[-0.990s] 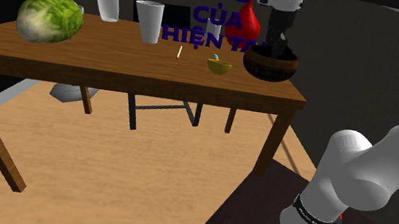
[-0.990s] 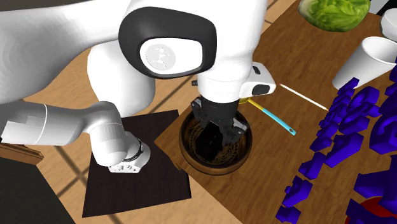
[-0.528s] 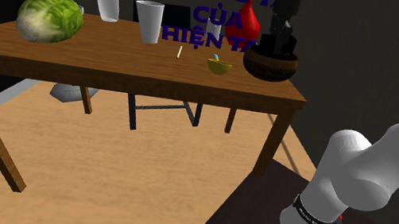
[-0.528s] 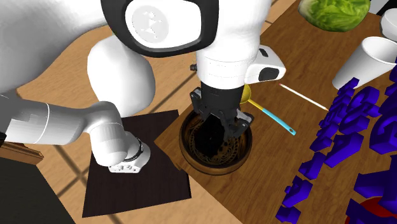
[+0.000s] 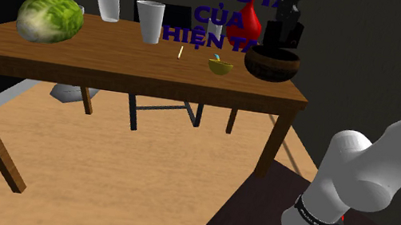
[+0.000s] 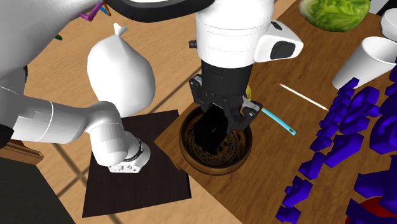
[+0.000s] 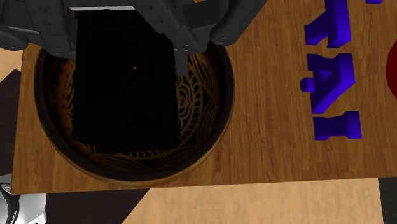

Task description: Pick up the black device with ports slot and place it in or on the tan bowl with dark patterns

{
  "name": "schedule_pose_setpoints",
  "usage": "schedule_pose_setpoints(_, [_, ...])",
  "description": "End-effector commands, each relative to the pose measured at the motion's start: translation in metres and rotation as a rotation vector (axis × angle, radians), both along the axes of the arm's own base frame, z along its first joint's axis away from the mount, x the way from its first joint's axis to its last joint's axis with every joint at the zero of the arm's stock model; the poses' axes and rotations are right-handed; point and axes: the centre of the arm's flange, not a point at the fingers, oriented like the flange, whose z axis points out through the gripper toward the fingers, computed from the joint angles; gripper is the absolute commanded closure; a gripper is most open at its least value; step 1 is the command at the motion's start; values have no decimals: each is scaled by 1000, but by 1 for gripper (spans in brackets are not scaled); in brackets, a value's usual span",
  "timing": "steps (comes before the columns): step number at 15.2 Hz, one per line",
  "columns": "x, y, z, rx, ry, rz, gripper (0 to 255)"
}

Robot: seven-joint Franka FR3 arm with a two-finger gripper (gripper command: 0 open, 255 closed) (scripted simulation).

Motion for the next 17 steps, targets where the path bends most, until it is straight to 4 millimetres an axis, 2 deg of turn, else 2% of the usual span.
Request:
schedule_pose_setpoints(1, [1,1,10,0,0,0,255])
schedule_pose_setpoints(11, [4,5,59,0,0,0,255])
schedule_pose_setpoints(17, [4,5,27,0,0,0,255])
